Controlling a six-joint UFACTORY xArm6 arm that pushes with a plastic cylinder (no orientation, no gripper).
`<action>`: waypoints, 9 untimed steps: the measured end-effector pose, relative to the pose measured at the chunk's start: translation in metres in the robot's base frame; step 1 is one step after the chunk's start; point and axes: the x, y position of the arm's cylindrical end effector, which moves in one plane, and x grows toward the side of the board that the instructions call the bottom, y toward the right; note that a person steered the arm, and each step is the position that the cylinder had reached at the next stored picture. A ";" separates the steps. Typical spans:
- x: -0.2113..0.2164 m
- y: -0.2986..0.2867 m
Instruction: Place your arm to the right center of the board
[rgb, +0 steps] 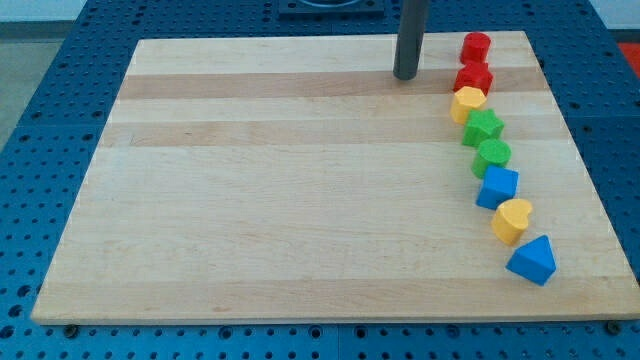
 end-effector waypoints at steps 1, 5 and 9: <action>-0.028 0.000; -0.083 0.105; -0.040 0.202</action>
